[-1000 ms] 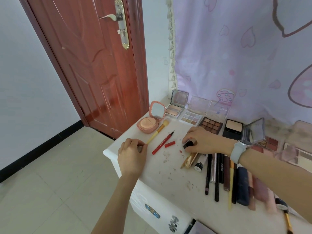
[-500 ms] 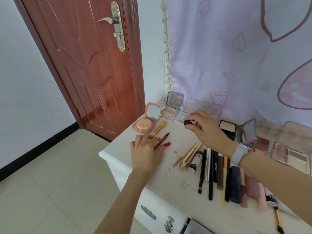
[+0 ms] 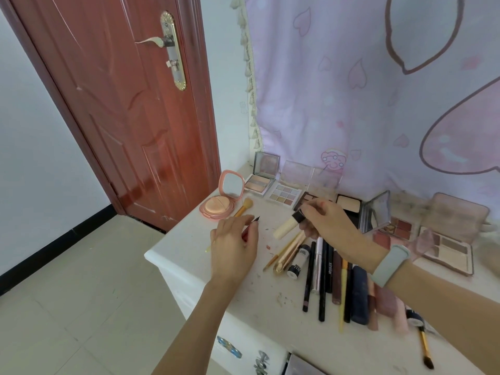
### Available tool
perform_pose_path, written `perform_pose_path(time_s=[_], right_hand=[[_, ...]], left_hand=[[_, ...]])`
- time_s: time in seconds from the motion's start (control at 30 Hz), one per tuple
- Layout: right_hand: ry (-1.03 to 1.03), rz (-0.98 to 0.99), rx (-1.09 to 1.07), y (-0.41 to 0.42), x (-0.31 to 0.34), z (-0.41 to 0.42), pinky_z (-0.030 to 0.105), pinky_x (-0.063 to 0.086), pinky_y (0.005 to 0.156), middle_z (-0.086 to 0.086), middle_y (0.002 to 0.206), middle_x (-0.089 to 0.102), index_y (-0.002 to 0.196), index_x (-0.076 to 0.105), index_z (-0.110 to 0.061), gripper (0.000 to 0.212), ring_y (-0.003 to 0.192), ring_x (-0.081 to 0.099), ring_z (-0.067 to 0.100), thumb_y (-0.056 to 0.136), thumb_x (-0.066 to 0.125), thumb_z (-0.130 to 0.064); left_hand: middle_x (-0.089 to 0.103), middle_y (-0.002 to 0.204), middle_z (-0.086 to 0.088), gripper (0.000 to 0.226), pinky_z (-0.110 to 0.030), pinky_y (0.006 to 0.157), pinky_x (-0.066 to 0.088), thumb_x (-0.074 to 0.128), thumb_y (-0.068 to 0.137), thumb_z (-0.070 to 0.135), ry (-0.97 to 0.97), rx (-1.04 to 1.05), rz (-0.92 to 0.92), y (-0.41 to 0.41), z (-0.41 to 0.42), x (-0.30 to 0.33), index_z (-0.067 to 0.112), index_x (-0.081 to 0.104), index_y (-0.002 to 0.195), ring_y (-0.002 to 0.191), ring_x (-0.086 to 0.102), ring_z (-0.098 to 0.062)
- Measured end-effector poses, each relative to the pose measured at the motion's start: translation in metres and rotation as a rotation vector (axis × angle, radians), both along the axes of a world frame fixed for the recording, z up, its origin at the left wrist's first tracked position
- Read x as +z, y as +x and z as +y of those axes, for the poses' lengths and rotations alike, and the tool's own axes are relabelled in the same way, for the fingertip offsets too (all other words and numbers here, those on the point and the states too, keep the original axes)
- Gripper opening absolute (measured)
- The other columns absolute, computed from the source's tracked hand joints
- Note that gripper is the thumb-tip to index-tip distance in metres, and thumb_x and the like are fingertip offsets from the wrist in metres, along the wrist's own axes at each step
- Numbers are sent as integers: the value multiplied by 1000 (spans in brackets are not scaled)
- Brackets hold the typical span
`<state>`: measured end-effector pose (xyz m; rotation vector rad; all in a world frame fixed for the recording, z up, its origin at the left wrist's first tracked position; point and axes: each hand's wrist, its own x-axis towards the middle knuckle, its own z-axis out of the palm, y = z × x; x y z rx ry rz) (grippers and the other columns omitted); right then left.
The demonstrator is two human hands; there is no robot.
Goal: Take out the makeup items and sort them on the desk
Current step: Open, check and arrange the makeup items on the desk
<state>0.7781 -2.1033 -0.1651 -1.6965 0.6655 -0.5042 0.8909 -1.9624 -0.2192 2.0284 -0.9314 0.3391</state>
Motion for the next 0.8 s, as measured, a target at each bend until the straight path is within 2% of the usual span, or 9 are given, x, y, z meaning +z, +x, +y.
perform_pose_path(time_s=[0.07,0.17,0.27,0.37,0.47,0.53,0.67,0.73,0.8], right_hand=[[117,35,25,-3,-2,8,20,45,47,4,59,62,90,56,-8,11,46,54,10,93,46,-11],[243,42,57,-6,-6,21,21,43,46,4,54,61,87,56,-7,12,46,52,14,92,46,-10],[198,85,78,-10,-7,28,17,31,39,-5,43,48,80,53,-13,18,39,38,9,93,49,-25],[73,125,120,-13,-10,32,14,27,38,-11,37,41,75,49,-14,28,35,31,5,92,49,-37],[-49,157,137,-14,-14,35,16,31,43,-12,42,47,78,49,-15,26,38,36,2,94,46,-35],[-119,149,143,-17,-16,39,16,34,47,-6,54,49,80,49,-17,21,44,39,4,95,45,-31],[-339,26,200,-24,-17,45,12,38,55,-3,71,47,84,43,-27,14,57,41,2,95,45,-18],[-384,-3,262,-25,-13,44,13,38,56,-6,73,47,86,42,-31,18,56,41,-1,94,46,-16],[-398,21,315,-25,-10,40,13,38,56,-8,79,51,90,41,-34,18,56,42,-1,94,47,-17]], left_hand=[[63,94,10,30,-20,78,43,53,88,31,-111,-208,96,-13,7,8,17,64,111,87,55,-3],[61,93,10,30,-4,69,38,63,85,27,-39,-385,59,-27,15,10,15,62,113,80,52,2],[66,91,-4,22,-9,64,38,57,89,19,27,-359,-87,-33,21,11,4,64,104,74,59,-12],[66,84,-7,25,-24,52,43,45,92,19,110,-295,-226,-37,23,10,2,62,99,66,61,-20],[62,87,-7,27,-31,57,42,34,98,21,113,-316,-90,-41,26,10,4,55,104,68,57,-22],[59,86,-1,25,-27,60,40,32,99,22,102,-346,21,-40,27,9,8,52,104,67,51,-14],[46,67,9,26,-24,59,36,25,97,29,30,-350,265,-39,25,13,20,47,86,59,44,-3],[43,63,11,25,-15,54,33,24,95,33,-18,-335,301,-38,26,16,28,44,80,56,45,1],[42,61,12,22,-13,52,34,23,91,38,-24,-355,277,-37,28,17,33,41,80,57,45,4]])
